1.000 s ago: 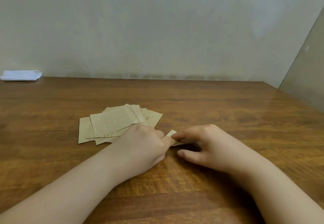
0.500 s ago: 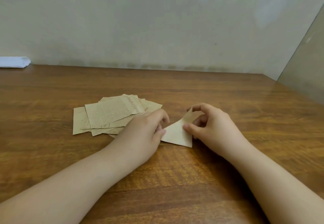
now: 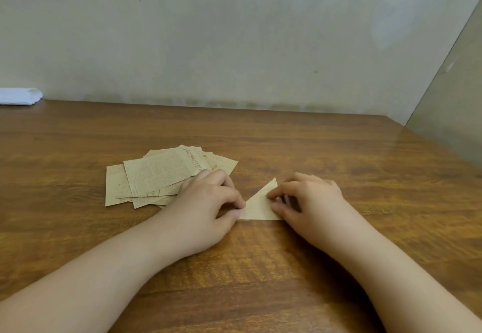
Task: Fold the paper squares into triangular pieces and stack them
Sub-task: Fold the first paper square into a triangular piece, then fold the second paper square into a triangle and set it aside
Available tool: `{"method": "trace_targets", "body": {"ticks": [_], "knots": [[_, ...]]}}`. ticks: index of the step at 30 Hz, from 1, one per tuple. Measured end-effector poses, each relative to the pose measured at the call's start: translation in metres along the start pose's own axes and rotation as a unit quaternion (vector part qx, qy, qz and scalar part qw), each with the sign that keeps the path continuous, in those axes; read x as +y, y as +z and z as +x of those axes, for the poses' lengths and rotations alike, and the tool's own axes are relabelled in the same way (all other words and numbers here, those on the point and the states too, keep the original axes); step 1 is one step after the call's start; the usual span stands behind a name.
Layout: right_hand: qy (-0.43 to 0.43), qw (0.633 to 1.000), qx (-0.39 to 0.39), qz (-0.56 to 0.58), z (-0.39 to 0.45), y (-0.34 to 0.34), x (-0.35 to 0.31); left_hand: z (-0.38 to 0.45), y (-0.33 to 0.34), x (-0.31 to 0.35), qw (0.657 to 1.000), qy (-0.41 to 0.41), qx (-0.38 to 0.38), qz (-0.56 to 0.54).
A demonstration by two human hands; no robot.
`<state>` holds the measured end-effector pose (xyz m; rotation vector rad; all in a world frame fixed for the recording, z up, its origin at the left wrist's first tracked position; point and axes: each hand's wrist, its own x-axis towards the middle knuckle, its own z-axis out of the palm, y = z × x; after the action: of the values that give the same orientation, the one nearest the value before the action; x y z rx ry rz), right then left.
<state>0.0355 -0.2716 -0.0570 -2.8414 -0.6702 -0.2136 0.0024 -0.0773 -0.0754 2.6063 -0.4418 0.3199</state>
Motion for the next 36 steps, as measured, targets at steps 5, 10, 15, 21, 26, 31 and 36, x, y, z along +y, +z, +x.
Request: {"method": "trace_targets", "body": {"ticks": [5, 10, 15, 21, 26, 31, 36], "knots": [[-0.05, 0.997, 0.013, 0.049, -0.007, 0.002, -0.008, 0.001, 0.002, 0.002, 0.999, -0.016, -0.004, 0.037], [-0.037, 0.994, 0.004, 0.099, -0.002, 0.009, -0.001, -0.001, 0.0, 0.005, 0.998, -0.039, 0.019, 0.046], [0.032, 0.997, 0.013, 0.069, 0.009, 0.009, 0.014, -0.001, -0.03, -0.011, 0.983, -0.125, 0.072, 0.117], [0.1, 0.989, 0.026, 0.102, 0.014, 0.013, 0.014, 0.005, -0.065, -0.032, 0.952, -0.241, -0.036, 0.183], [0.074, 0.987, 0.056, 0.13, 0.008, 0.014, 0.012, -0.007, -0.074, -0.049, 0.959, -0.22, -0.091, 0.153], [0.001, 0.98, 0.155, 0.125, 0.003, 0.014, 0.004, -0.019, -0.056, -0.06, 0.974, -0.17, -0.007, 0.148], [-0.077, 0.976, 0.15, 0.139, -0.001, 0.0, -0.017, -0.021, -0.052, -0.058, 0.955, -0.055, 0.026, 0.289]]}}
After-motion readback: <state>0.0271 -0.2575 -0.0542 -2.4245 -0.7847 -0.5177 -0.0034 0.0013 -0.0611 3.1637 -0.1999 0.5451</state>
